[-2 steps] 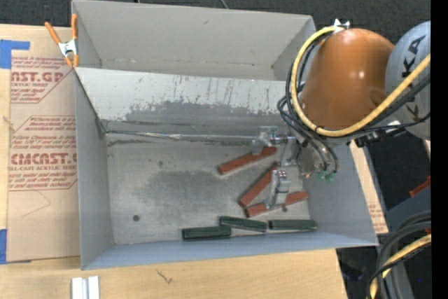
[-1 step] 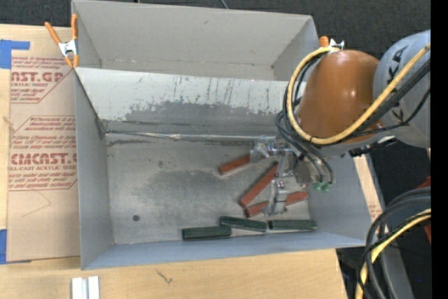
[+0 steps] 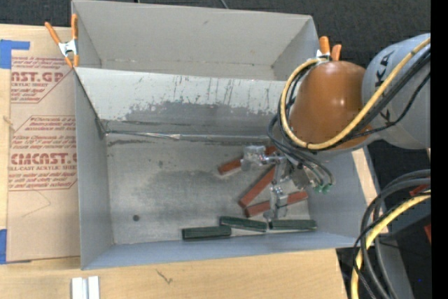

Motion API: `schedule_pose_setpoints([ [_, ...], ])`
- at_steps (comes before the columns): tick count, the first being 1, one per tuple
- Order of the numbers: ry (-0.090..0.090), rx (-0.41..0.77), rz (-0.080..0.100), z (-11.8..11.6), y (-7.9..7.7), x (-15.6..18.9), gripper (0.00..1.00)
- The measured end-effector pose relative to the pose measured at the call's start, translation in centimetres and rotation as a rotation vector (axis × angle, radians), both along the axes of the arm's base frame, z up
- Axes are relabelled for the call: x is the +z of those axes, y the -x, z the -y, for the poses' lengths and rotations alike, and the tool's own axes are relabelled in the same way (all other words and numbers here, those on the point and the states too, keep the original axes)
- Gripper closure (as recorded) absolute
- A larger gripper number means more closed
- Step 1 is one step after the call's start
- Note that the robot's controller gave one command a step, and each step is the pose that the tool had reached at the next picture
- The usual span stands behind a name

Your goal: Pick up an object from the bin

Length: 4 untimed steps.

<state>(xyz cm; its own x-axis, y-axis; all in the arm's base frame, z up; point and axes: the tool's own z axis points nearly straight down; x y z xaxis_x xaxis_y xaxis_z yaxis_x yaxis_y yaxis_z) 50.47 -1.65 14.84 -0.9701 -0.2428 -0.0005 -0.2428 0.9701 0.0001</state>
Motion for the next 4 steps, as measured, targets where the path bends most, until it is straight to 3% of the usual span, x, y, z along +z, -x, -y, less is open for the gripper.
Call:
schedule_pose_setpoints([
  [1,0.000,0.174,-0.002,1.6,1.5,-7.7,1.00],
  [3,-0.001,0.173,-0.003,1.6,1.5,-7.3,1.00],
  [4,0.000,0.200,0.003,1.2,1.3,-2.5,1.00],
])
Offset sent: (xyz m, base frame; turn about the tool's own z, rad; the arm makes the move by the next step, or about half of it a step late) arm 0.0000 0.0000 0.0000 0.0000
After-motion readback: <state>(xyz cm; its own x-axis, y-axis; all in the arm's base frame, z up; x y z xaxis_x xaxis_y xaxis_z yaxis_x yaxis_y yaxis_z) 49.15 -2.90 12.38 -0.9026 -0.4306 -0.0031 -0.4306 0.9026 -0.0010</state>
